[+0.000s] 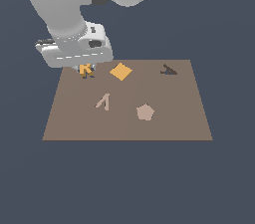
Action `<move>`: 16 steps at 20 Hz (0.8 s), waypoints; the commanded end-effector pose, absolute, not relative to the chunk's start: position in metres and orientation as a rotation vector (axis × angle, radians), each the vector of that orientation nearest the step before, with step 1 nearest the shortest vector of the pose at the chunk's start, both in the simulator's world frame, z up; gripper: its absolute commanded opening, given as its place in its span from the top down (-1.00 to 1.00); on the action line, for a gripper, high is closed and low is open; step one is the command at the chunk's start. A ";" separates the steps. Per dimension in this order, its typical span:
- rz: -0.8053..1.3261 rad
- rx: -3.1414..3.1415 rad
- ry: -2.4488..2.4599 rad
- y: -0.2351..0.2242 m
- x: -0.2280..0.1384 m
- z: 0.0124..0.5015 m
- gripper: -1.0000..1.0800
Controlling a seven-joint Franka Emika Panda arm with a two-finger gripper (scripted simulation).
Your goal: Insert a designated object into the corresponding slot on a board.
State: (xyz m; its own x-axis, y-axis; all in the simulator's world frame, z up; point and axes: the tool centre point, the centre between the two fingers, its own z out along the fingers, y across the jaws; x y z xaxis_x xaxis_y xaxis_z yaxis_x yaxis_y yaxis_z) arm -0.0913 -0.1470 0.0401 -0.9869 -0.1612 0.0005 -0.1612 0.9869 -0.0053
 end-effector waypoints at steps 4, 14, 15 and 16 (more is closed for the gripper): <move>0.009 0.246 -3.132 -0.145 -0.092 0.040 1.00; -0.002 0.246 -3.131 -0.146 -0.092 0.030 1.00; -0.002 0.246 -3.131 -0.146 -0.092 0.030 -0.92; -0.002 0.246 -3.131 -0.146 -0.092 0.030 -0.92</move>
State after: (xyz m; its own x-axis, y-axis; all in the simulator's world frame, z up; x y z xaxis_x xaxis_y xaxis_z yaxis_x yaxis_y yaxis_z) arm -0.0921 -0.1456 0.0303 -0.9877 -0.1561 0.0013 -0.1561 0.9877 0.0017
